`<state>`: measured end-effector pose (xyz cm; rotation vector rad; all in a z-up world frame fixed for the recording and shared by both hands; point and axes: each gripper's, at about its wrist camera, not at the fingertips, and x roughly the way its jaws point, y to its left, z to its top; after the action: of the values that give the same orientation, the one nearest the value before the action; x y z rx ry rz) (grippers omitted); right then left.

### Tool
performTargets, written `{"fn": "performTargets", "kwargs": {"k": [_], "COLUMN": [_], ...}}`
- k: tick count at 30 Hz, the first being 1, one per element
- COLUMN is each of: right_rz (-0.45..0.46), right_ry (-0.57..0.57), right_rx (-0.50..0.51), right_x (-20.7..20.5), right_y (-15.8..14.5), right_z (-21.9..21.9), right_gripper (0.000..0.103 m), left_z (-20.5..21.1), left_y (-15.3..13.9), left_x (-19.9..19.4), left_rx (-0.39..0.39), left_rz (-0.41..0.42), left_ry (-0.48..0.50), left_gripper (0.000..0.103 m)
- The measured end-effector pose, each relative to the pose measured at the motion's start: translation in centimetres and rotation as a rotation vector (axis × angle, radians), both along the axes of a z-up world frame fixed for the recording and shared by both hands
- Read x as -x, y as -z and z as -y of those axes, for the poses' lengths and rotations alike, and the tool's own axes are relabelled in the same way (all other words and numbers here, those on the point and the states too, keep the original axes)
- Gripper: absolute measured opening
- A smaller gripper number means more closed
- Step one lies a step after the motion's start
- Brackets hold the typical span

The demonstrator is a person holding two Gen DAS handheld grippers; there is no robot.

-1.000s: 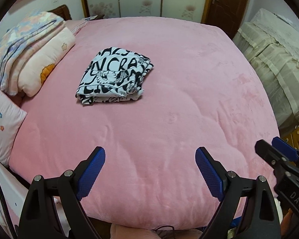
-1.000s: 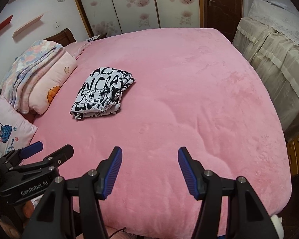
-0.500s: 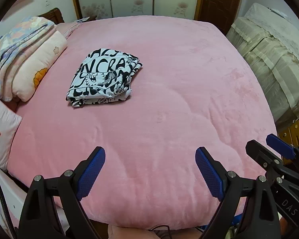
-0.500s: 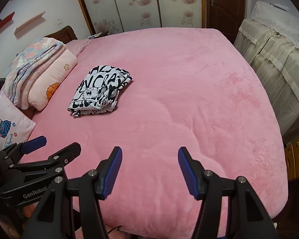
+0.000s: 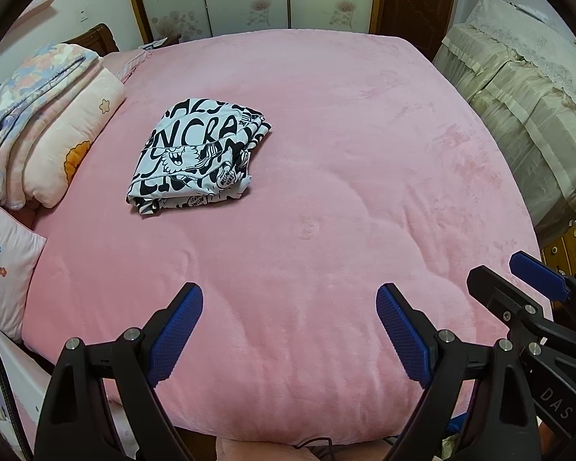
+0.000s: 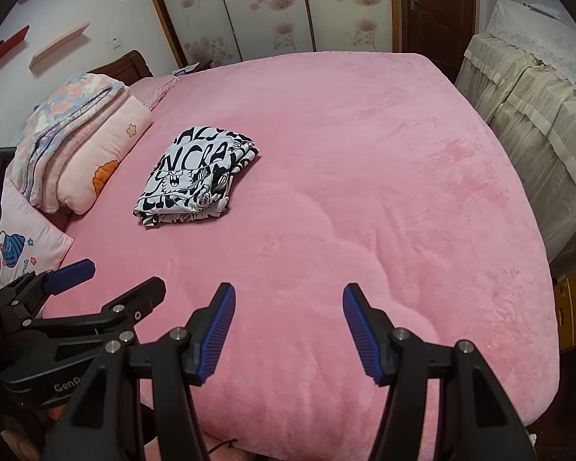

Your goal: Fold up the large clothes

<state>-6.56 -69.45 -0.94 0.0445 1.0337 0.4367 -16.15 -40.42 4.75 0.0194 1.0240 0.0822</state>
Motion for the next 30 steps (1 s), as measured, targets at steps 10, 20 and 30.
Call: {"fn": "performTargets", "kwargs": {"k": [10, 20, 30], "right_rz": [-0.026, -0.06, -0.079], "right_ry": [-0.001, 0.006, 0.017], "right_rx": [0.007, 0.013, 0.008], "right_x": [-0.2, -0.2, -0.2], "right_y": [0.4, 1.2, 1.6], "right_z": [-0.5, -0.4, -0.1], "right_gripper": [0.059, 0.059, 0.059], "left_z": [-0.1, -0.3, -0.3], "left_y": [0.1, 0.7, 0.8], "left_x": [0.0, 0.0, 0.2], "left_rx": [-0.002, 0.006, 0.008], "left_rz": [-0.011, -0.036, -0.044], "left_ry": [-0.007, -0.011, -0.016], "left_gripper": [0.091, 0.091, 0.091]}}
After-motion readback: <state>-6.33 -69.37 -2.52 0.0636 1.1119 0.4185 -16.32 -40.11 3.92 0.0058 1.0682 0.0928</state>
